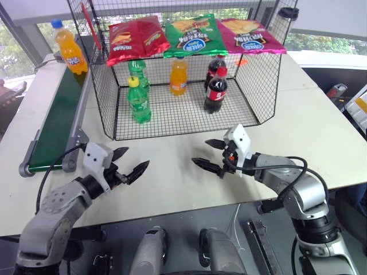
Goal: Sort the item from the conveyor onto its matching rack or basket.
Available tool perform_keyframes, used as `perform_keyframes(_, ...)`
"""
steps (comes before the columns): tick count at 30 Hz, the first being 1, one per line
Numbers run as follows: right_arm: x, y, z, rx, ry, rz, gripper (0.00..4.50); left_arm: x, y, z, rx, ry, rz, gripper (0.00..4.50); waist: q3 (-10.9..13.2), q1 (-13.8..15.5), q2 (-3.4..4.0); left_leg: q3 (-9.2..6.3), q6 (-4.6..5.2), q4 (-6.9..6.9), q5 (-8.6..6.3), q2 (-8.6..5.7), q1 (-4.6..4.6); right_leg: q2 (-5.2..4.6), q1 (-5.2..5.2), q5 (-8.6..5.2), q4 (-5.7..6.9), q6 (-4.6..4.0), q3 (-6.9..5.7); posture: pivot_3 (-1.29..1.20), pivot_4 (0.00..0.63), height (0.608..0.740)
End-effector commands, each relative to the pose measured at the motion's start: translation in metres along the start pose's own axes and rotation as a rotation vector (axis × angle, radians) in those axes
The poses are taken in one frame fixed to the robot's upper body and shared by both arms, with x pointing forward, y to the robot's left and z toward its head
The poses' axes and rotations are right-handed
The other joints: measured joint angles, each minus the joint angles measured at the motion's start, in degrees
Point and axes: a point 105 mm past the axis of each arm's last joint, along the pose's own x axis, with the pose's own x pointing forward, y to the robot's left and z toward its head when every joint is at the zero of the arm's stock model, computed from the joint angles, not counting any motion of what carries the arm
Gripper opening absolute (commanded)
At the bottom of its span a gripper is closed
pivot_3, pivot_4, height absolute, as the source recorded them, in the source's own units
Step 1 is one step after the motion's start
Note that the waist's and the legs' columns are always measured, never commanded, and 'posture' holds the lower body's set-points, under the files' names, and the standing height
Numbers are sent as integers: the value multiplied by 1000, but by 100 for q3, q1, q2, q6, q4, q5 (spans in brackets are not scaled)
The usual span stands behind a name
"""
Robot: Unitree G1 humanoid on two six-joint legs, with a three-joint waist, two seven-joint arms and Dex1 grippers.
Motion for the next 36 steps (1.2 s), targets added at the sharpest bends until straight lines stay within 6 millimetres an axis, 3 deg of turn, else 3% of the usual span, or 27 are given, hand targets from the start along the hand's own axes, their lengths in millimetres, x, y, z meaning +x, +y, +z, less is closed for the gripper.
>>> perform_keyframes(1, -7, 6, 15, -53, -32, 33, 4416, -9, 16, 24, 82, -73, 120, 4500, 0, 6, 0, -1, 0, 1, 0, 1, 0, -1, 1, 0, 0, 0, 0, 0, 150, 739)
perform_keyframes(4, -10, 7, 22, -41, -50, 52, 4416, -19, 27, 36, 38, -115, 211, 4500, 0, 2, 0, -1, 0, 8, 0, 2, 0, 2, 3, 0, 2, 0, -1, 0, 150, 739)
perform_keyframes(10, -8, 21, 31, -72, -64, 141, 4416, -42, 46, 32, -9, -102, 312, 4500, 0, -6, 0, -1, 0, 10, 0, 2, 1, 5, 4, 1, 2, 1, -1, 0, 150, 739)
perform_keyframes(15, -5, 33, 35, -139, -86, 221, 4416, -52, 61, 48, -34, -146, 361, 4500, -2, 12, -2, -5, 0, 24, 0, 2, 1, 6, 11, 0, 6, 0, -4, 0, 150, 739)
perform_keyframes(17, -4, 39, 39, -159, -106, 252, 4416, -63, 76, 55, -37, -164, 414, 4500, -2, 1, -3, -5, 0, 29, 0, 1, 0, 5, 14, 0, 6, -1, -5, 0, 150, 739)
perform_keyframes(27, 1, 45, 56, -236, -153, 271, 4416, -107, 128, 53, -153, -159, 606, 4500, -2, -2, -4, -5, -1, 28, -1, 3, 0, 1, 10, 1, 7, -1, -5, 0, 150, 739)
perform_keyframes(36, 1, 39, 51, -229, -141, 250, 4416, -102, 123, 37, -92, -79, 590, 4500, -2, -3, -4, -4, -4, 25, -3, 3, -1, -17, 5, 1, 4, -6, 0, 0, 150, 739)
